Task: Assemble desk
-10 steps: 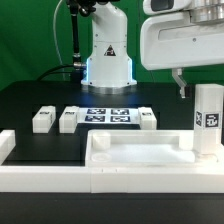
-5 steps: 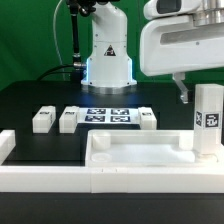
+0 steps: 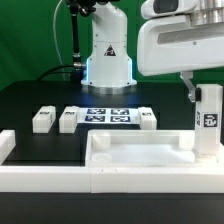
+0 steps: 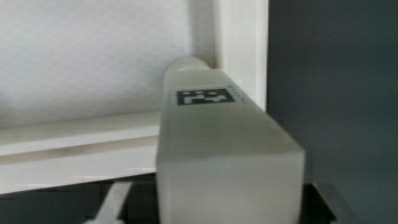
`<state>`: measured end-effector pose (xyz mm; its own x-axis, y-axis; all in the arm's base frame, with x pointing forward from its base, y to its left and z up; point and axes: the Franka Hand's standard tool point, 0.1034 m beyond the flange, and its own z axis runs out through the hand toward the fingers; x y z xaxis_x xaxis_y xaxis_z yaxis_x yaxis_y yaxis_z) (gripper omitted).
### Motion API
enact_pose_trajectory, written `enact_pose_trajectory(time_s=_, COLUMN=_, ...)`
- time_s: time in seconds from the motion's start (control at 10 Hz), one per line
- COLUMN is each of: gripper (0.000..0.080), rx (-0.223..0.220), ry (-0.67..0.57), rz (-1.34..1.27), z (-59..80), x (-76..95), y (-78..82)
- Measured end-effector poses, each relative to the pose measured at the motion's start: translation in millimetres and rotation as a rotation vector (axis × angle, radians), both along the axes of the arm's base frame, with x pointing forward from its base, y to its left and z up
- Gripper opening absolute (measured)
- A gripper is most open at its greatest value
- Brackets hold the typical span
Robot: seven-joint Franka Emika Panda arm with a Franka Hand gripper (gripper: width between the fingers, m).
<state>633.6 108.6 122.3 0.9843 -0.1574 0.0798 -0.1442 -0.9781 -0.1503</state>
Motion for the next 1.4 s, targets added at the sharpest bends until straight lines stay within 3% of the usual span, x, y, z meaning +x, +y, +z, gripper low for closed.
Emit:
enact_pose_trajectory(time_s=0.5, gripper=0.0298, rx=0.081, ry=0.08, rz=-0.579, z=-1.6, x=0.4, y=-7.2)
enact_pose_trajectory(time_s=1.0, gripper=0.0298, rx=0.132, ry=0.128, rz=-0.886, z=-2.1, x=0.7, y=-7.3)
enact_pose_trajectory(time_s=1.4, gripper=0.0297, rx=0.268, ry=0.227, rz=-1.395, z=-5.2, x=-2.9, y=-2.9)
